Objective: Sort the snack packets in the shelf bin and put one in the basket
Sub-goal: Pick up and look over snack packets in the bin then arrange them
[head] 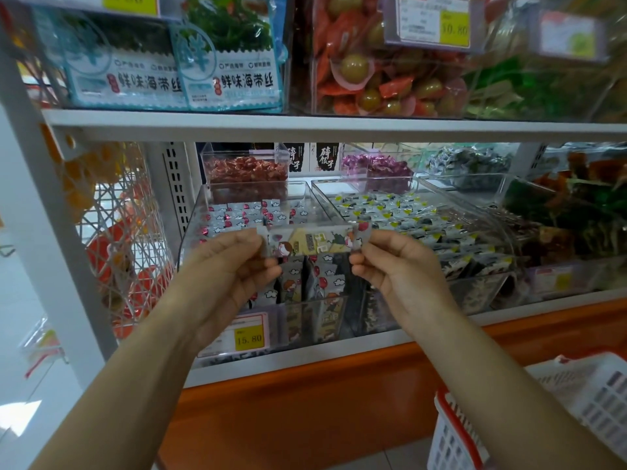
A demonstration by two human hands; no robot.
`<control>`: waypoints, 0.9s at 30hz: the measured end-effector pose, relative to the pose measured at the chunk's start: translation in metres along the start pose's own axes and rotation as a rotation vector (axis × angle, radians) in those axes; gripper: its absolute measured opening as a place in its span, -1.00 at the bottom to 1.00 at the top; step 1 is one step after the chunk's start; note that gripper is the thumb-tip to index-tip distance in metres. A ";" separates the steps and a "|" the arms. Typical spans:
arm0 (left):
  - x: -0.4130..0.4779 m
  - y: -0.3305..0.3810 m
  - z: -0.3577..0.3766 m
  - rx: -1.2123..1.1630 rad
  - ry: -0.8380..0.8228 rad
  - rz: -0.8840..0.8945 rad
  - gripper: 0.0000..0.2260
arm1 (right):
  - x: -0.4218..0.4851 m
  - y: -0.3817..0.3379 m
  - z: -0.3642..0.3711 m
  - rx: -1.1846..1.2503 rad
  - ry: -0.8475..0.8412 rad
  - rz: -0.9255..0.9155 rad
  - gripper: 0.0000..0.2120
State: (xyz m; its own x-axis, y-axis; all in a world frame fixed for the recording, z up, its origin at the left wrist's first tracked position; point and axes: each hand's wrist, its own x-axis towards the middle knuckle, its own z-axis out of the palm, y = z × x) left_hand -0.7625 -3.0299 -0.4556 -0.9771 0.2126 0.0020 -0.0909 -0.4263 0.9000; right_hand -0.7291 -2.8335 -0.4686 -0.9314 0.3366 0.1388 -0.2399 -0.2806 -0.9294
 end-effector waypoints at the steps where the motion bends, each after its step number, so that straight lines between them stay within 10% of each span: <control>1: -0.001 0.000 0.000 0.038 -0.024 0.001 -0.88 | 0.000 0.001 0.000 -0.071 0.011 -0.062 -0.83; 27: -0.010 0.001 0.010 0.739 -0.108 0.232 -0.79 | -0.011 0.002 0.008 -0.551 -0.076 -0.385 -0.88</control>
State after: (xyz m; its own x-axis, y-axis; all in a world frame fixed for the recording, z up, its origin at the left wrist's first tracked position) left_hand -0.7505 -3.0239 -0.4509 -0.9279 0.2902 0.2342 0.3024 0.2179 0.9279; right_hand -0.7217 -2.8447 -0.4691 -0.8289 0.2512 0.4998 -0.4025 0.3528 -0.8447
